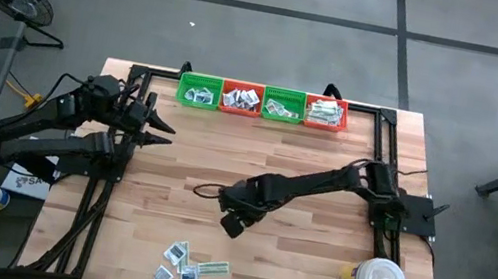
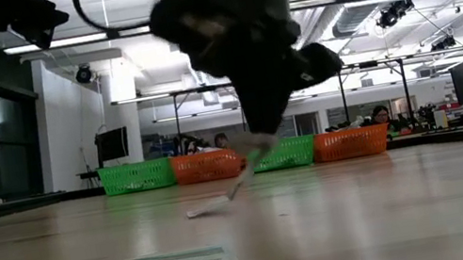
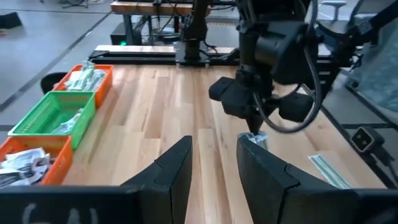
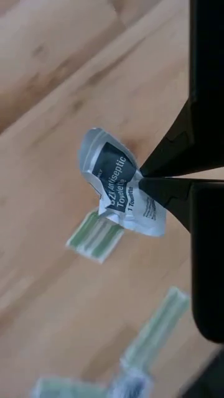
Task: Pick & Place First Aid Supplies
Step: Put the top gray towelette pack in the left orange bin
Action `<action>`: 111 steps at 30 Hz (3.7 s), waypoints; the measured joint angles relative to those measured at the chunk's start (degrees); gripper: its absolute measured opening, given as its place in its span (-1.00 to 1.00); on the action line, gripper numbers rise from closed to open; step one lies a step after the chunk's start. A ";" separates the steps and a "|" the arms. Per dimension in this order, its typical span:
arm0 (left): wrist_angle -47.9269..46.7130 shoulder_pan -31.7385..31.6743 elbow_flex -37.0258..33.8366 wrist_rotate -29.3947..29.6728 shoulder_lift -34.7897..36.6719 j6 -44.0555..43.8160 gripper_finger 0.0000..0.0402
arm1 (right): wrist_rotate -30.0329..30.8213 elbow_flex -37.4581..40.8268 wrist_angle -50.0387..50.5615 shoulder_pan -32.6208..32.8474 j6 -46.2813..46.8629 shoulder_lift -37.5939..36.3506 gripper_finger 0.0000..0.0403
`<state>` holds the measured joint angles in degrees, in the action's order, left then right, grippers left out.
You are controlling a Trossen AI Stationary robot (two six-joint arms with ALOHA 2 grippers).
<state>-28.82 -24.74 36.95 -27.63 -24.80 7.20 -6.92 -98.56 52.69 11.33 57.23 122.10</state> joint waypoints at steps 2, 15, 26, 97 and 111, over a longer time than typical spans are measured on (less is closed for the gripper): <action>0.06 -0.01 -0.16 0.76 -0.09 -0.01 -0.38 | 0.44 0.02 0.44 -0.39 1.17 1.06 -1.00; 14.17 0.03 -15.83 -11.34 -5.42 -12.01 -0.38 | 6.95 0.06 -3.71 -1.72 3.45 3.98 -1.00; 19.28 0.01 -18.71 -11.52 -5.75 -12.98 -0.38 | 7.41 0.06 -2.73 -1.72 4.46 3.98 -0.94; 18.75 -0.01 -18.75 -11.67 -5.77 -11.76 -0.38 | 7.06 0.23 -7.12 -4.54 5.79 4.25 -0.19; 18.42 -0.01 -18.75 -11.89 -5.77 -11.54 -0.38 | 8.49 0.15 -1.91 -4.54 11.83 3.78 -0.19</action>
<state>-10.39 -24.75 18.20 -39.53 -30.57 -4.34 1.56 -98.41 50.78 6.79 69.06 125.89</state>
